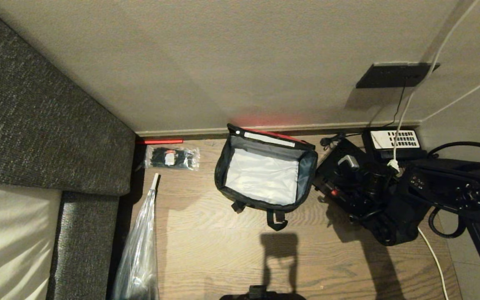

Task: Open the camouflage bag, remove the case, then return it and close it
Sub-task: Place the black box back

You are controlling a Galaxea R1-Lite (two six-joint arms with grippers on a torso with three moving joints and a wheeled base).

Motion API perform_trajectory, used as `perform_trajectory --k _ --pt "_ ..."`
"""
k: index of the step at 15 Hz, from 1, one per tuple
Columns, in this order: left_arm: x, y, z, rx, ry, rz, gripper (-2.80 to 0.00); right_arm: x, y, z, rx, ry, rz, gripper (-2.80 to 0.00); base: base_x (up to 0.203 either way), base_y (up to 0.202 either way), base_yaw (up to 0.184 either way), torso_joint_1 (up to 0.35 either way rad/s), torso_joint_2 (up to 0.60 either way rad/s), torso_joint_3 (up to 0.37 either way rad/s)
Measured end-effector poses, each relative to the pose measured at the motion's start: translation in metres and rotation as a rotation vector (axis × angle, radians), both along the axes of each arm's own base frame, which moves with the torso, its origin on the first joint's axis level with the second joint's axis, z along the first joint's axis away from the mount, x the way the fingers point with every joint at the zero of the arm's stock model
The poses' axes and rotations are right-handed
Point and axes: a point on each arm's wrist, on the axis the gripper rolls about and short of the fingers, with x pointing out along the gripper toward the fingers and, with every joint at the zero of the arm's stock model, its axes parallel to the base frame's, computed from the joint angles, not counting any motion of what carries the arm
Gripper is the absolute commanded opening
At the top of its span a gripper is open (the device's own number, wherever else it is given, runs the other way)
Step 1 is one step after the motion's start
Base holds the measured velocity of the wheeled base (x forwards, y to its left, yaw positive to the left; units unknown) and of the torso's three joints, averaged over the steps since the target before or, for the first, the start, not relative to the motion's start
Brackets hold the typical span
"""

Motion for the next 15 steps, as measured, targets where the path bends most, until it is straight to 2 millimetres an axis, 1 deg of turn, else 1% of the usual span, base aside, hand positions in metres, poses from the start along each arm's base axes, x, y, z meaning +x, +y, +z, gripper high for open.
perform_trajectory --k 2,11,12,15 --pt "0.000 0.000 0.000 0.000 0.000 0.000 -2.80 0.007 -0.004 0.001 -0.006 -0.017 -0.013 0.00 0.000 0.000 0.000 0.000 0.00 0.000" --pt "0.000 0.000 0.000 0.000 0.000 0.000 -2.80 0.020 -0.011 -0.006 0.014 -0.061 -0.034 0.00 0.000 0.000 0.000 0.000 0.00 0.000" --pt "0.000 0.000 0.000 0.000 0.001 0.000 -2.80 0.020 -0.012 -0.006 0.013 -0.061 -0.034 -2.80 0.000 0.000 0.000 0.000 0.00 0.000" --pt "0.000 0.000 0.000 0.000 0.000 0.000 -2.80 0.019 -0.013 -0.007 0.011 -0.045 -0.026 -2.80 0.000 0.000 0.000 0.000 0.00 0.000"
